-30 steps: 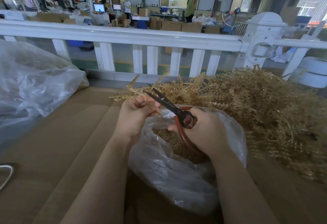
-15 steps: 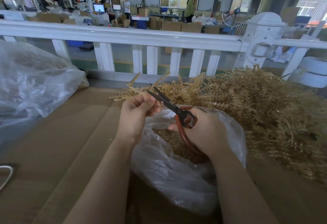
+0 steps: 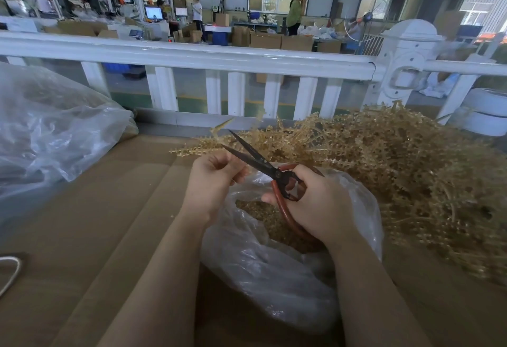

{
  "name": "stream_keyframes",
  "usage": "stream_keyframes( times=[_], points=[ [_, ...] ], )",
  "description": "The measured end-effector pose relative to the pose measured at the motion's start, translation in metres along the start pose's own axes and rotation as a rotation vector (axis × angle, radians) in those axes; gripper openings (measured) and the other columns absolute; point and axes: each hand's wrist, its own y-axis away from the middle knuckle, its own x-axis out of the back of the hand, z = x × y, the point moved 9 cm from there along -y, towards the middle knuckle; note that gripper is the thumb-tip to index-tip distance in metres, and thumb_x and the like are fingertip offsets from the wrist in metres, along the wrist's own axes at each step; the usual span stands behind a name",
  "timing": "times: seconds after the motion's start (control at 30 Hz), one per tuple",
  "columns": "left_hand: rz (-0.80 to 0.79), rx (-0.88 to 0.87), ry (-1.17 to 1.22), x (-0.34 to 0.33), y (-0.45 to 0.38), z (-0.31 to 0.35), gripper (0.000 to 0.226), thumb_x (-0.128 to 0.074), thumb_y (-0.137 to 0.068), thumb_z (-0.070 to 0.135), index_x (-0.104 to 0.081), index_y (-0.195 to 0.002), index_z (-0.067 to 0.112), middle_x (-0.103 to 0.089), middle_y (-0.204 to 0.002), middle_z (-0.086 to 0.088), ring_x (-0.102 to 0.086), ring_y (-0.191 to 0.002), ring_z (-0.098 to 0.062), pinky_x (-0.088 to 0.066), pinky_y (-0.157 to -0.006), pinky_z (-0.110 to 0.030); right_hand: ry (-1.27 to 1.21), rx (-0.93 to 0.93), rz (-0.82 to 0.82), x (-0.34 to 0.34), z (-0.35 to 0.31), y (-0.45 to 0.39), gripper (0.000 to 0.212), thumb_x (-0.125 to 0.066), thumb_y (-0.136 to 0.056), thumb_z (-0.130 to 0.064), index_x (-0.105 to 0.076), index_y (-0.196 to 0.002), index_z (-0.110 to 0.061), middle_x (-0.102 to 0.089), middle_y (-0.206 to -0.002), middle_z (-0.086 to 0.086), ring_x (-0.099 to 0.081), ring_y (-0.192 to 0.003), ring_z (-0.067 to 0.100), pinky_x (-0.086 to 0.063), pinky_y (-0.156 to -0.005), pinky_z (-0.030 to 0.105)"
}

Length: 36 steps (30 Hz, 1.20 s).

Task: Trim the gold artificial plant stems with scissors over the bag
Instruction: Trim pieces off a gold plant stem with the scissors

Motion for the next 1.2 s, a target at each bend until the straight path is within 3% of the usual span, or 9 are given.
stream_keyframes(
  times=[0.1, 0.17, 0.27, 0.4, 0.57, 0.7, 1.0, 1.2],
  points=[
    [-0.057, -0.058, -0.065, -0.007, 0.003, 0.007, 0.025, -0.057, -0.094, -0.002, -0.064, -0.07, 0.0, -0.064, -0.065, 0.001, -0.058, -0.063, -0.005, -0.045, -0.065, -0.013, 0.031, -0.025, -0.015, -0.001, 0.004, -0.002, 0.064, -0.051, -0.065, -0.09, -0.063, -0.096, -0.036, -0.059, -0.076, -0.027, -0.049, -0.073, -0.017, -0.035, -0.055, 0.008],
    [-0.085, -0.054, -0.049, -0.01, 0.004, 0.008, 0.022, -0.057, -0.096, 0.0, -0.066, -0.076, 0.002, -0.068, -0.072, -0.003, -0.063, -0.072, -0.012, -0.052, -0.074, -0.024, 0.037, -0.03, -0.011, -0.001, 0.005, -0.002, 0.06, -0.052, -0.066, -0.088, -0.062, -0.098, -0.037, -0.057, -0.076, -0.028, -0.048, -0.072, -0.018, -0.032, -0.054, 0.007],
    [-0.087, -0.039, -0.02, -0.009, 0.006, 0.009, 0.015, -0.056, -0.097, 0.001, -0.07, -0.091, 0.0, -0.072, -0.092, -0.02, -0.068, -0.09, -0.037, -0.054, -0.091, -0.052, 0.04, -0.046, -0.038, -0.004, 0.008, -0.003, 0.058, -0.055, -0.067, -0.086, -0.06, -0.098, -0.037, -0.06, -0.081, -0.026, -0.05, -0.074, -0.015, -0.035, -0.056, 0.008],
    [-0.072, -0.027, -0.023, -0.009, 0.008, 0.012, 0.016, -0.055, -0.096, -0.001, -0.071, -0.096, 0.0, -0.072, -0.097, -0.022, -0.067, -0.097, -0.042, -0.05, -0.095, -0.059, 0.024, -0.061, -0.069, -0.008, 0.011, -0.004, 0.059, -0.054, -0.065, -0.087, -0.058, -0.095, -0.036, -0.062, -0.082, -0.021, -0.054, -0.074, -0.009, -0.039, -0.057, 0.012],
    [-0.061, -0.04, -0.032, -0.008, 0.008, 0.013, 0.015, -0.057, -0.096, 0.001, -0.071, -0.091, -0.002, -0.071, -0.091, -0.023, -0.067, -0.088, -0.04, -0.053, -0.089, -0.055, 0.014, -0.075, -0.058, -0.008, 0.013, -0.003, 0.057, -0.059, -0.065, -0.088, -0.059, -0.093, -0.037, -0.061, -0.077, -0.024, -0.054, -0.073, -0.01, -0.037, -0.055, 0.012],
    [-0.073, -0.069, -0.024, -0.009, 0.007, 0.013, 0.018, -0.058, -0.097, 0.004, -0.068, -0.084, -0.002, -0.068, -0.079, -0.013, -0.062, -0.076, -0.023, -0.052, -0.08, -0.041, 0.047, -0.067, -0.024, -0.005, 0.012, -0.003, 0.063, -0.054, -0.064, -0.091, -0.063, -0.093, -0.035, -0.064, -0.075, -0.021, -0.057, -0.074, -0.007, -0.049, -0.06, 0.016],
    [-0.126, -0.114, 0.024, -0.014, 0.007, 0.016, 0.02, -0.06, -0.097, 0.01, -0.069, -0.079, 0.01, -0.067, -0.075, 0.0, -0.061, -0.075, -0.012, -0.05, -0.077, -0.026, 0.036, -0.052, 0.019, -0.001, 0.011, -0.003, 0.063, -0.056, -0.065, -0.089, -0.067, -0.091, -0.033, -0.064, -0.069, -0.016, -0.059, -0.069, -0.002, -0.055, -0.063, 0.026],
    [-0.105, -0.103, 0.087, -0.015, 0.006, 0.015, 0.018, -0.059, -0.096, 0.005, -0.069, -0.081, 0.01, -0.069, -0.072, 0.004, -0.062, -0.071, -0.007, -0.049, -0.073, -0.019, 0.017, -0.059, 0.04, -0.001, 0.012, -0.003, 0.059, -0.058, -0.064, -0.088, -0.068, -0.09, -0.036, -0.063, -0.069, -0.018, -0.059, -0.069, -0.005, -0.053, -0.06, 0.022]
  ],
)
